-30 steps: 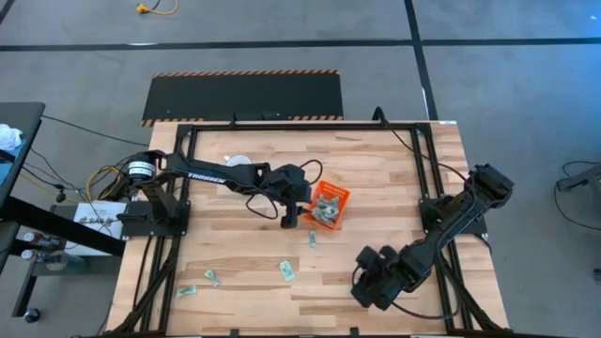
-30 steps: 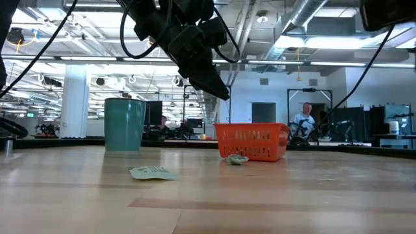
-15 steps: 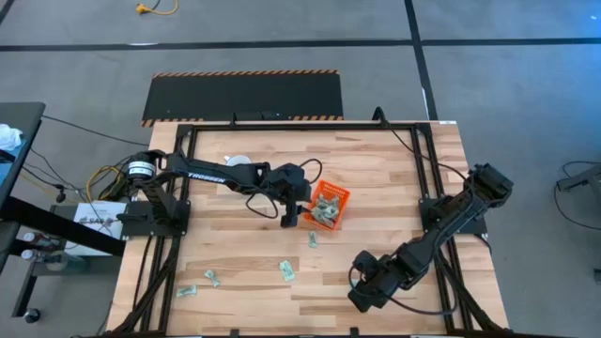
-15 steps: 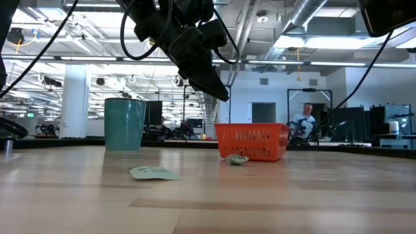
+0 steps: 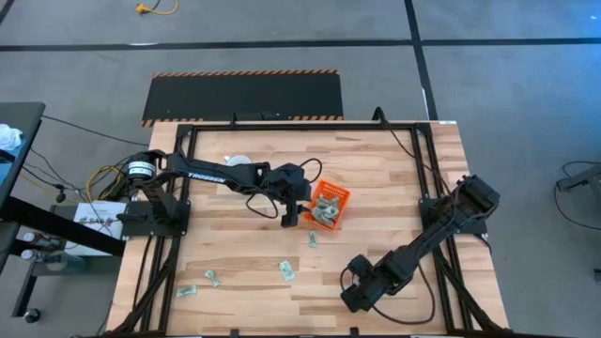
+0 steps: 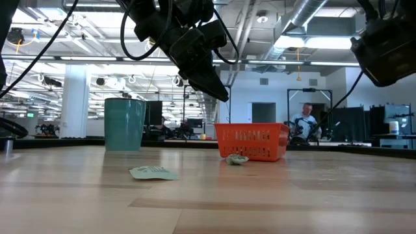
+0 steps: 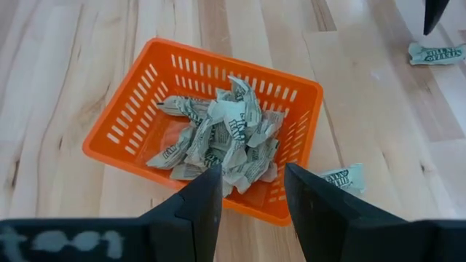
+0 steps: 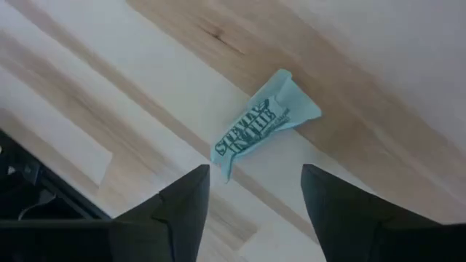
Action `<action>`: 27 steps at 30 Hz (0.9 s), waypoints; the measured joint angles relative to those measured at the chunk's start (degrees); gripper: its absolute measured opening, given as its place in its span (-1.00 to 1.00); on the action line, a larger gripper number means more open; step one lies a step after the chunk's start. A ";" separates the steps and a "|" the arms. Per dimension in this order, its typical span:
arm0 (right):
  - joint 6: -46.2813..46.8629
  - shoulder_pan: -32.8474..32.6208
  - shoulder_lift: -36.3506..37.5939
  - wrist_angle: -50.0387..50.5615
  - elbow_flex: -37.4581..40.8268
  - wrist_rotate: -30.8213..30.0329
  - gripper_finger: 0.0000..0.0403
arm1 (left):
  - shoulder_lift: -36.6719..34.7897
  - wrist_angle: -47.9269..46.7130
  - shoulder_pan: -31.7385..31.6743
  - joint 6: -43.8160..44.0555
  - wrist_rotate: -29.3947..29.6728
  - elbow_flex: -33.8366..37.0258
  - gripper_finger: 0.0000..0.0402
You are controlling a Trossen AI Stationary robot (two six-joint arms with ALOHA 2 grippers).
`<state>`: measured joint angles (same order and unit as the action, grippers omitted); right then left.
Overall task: Pick and place Stevia / Truvia into bins
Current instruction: Put the stevia packet into the basket
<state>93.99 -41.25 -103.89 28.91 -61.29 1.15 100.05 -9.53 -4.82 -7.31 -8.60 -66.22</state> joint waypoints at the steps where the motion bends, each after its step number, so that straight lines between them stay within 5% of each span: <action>1: 0.50 -0.02 -0.38 0.12 -0.24 -0.01 0.05 | 0.00 -0.01 0.00 0.04 0.00 0.00 -0.31; 16: 0.27 1.07 -2.98 1.82 -1.76 -2.00 -0.24 | 0.02 -0.23 0.00 0.44 0.02 -0.01 -0.31; 27: -8.72 1.27 -3.12 2.35 -1.62 -7.83 -0.66 | 0.02 -0.64 0.00 1.07 0.02 0.00 -0.31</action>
<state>85.27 -39.99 -107.01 31.26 -62.92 -6.68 100.07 -10.17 -4.82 -6.24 -8.58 -66.22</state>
